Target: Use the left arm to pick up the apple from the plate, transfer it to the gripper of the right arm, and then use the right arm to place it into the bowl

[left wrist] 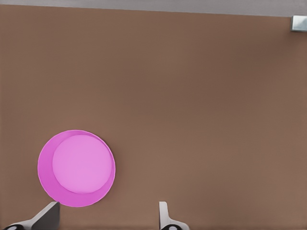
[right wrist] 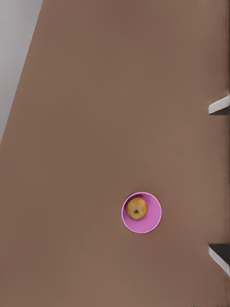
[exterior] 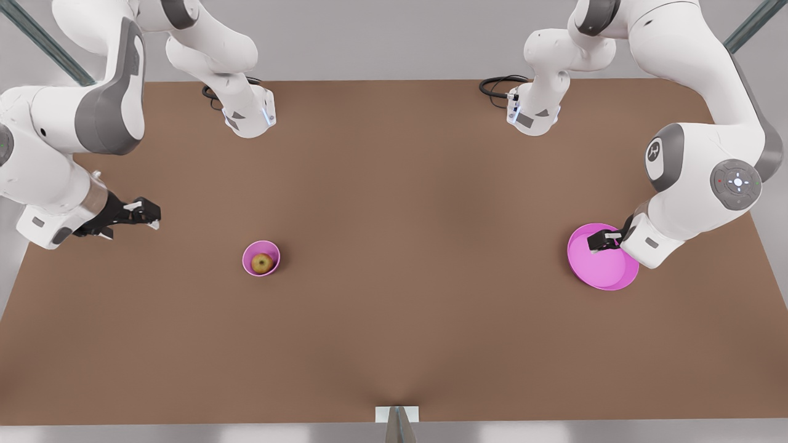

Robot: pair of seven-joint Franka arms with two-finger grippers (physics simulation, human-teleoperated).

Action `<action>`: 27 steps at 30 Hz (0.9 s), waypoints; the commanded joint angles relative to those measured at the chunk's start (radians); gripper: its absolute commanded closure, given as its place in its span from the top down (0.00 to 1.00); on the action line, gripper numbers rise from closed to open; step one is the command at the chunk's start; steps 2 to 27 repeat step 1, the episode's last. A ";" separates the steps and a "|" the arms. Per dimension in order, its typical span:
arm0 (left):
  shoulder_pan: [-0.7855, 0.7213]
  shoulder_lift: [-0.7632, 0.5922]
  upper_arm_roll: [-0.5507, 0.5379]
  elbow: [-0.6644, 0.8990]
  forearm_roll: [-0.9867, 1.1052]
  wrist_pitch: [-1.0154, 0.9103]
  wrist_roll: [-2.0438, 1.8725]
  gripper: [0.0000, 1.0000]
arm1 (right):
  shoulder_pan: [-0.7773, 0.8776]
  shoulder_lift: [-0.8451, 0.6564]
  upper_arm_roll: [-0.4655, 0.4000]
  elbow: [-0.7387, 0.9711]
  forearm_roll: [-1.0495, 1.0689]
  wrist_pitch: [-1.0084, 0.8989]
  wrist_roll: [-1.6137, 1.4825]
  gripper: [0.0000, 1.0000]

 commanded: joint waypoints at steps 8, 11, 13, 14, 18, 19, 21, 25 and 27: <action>-0.001 -0.001 -0.001 0.002 0.001 0.000 -0.017 1.00 | 0.014 0.011 -0.010 -0.001 0.004 -0.021 0.276 1.00; -0.001 -0.001 -0.001 0.002 0.001 0.000 -0.017 1.00 | 0.014 0.011 -0.010 -0.001 0.004 -0.021 0.276 1.00; -0.001 -0.001 -0.001 0.002 0.001 0.000 -0.017 1.00 | 0.014 0.011 -0.010 -0.001 0.004 -0.021 0.276 1.00; -0.001 -0.001 -0.001 0.002 0.001 0.000 -0.017 1.00 | 0.014 0.011 -0.010 -0.001 0.004 -0.021 0.276 1.00; -0.001 -0.001 -0.001 0.002 0.001 0.000 -0.017 1.00 | 0.014 0.011 -0.010 -0.001 0.004 -0.021 0.276 1.00; -0.001 -0.001 -0.001 0.002 0.001 0.000 -0.017 1.00 | 0.014 0.011 -0.010 -0.001 0.004 -0.021 0.276 1.00; -0.001 -0.001 -0.001 0.002 0.001 0.000 -0.017 1.00 | 0.014 0.011 -0.010 -0.001 0.004 -0.021 0.276 1.00; -0.001 -0.001 -0.001 0.002 0.001 0.000 -0.017 1.00 | 0.014 0.011 -0.010 -0.001 0.004 -0.021 0.276 1.00; -0.001 -0.001 -0.001 0.002 0.001 0.000 -0.017 1.00 | 0.014 0.011 -0.010 -0.001 0.004 -0.021 0.276 1.00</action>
